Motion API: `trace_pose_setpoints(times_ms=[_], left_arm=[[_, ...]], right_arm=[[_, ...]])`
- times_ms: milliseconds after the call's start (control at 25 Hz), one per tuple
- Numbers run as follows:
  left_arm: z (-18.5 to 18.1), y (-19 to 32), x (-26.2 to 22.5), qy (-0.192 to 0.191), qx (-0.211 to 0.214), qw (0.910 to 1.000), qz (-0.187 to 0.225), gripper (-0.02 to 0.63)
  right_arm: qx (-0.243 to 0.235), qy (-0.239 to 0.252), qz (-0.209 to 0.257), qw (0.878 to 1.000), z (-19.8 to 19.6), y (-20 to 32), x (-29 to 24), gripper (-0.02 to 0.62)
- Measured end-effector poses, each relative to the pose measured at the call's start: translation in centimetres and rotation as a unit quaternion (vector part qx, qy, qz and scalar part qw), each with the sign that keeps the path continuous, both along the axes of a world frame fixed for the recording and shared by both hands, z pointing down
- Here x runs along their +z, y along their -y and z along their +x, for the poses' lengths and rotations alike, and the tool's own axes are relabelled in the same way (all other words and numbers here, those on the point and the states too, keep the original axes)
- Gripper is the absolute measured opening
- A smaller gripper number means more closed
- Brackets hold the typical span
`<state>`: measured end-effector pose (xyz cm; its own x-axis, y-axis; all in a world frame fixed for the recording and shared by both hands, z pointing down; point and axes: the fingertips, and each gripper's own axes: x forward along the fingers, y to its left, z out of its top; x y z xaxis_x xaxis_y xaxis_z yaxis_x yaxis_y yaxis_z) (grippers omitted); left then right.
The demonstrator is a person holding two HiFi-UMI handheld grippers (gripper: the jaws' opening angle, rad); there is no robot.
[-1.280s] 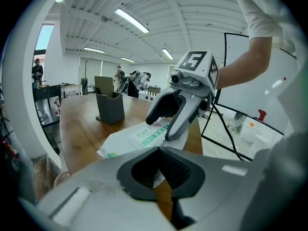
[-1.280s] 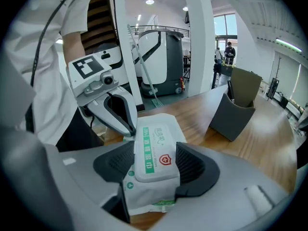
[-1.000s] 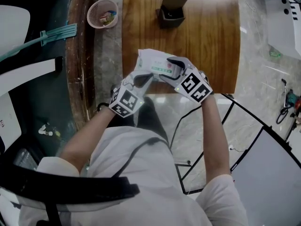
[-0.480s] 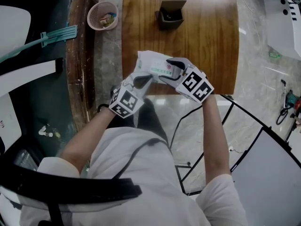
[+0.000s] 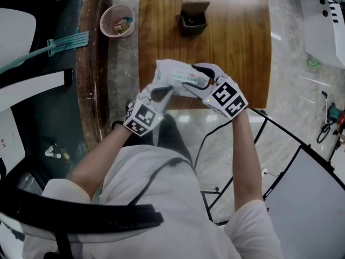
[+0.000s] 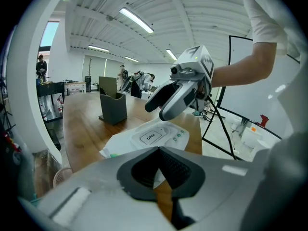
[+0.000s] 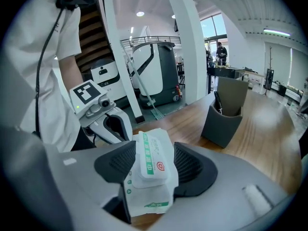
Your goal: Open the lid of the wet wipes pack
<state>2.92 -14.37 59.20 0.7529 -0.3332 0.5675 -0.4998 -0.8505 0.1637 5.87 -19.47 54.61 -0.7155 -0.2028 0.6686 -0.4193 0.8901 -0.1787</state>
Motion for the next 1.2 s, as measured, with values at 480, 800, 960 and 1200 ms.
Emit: trace_pose_setpoints(times_ms=[480, 800, 960, 1200], left_arm=[[-0.5, 2.3, -3.4, -0.018, -0.027, 0.999, 0.031, 0.005], [-0.5, 2.8, -4.4, -0.02, -0.029, 0.9983, 0.047, 0.005], [-0.7, 2.7, -4.4, -0.015, -0.028, 0.9981, 0.052, 0.005], [-1.3, 2.4, -4.6, -0.011, -0.033, 0.9978, 0.055, 0.005]], right_arm=[[0.076, 0.003, 0.054, 0.996, 1.7, 3.0, -0.2, 0.193], [0.148, 0.015, 0.056, 0.987, 3.4, 4.4, 1.4, 0.189], [0.17, 0.017, 0.056, 0.984, 3.9, 4.9, 1.9, 0.187], [0.189, 0.02, 0.052, 0.98, 4.2, 5.3, 2.6, 0.187]])
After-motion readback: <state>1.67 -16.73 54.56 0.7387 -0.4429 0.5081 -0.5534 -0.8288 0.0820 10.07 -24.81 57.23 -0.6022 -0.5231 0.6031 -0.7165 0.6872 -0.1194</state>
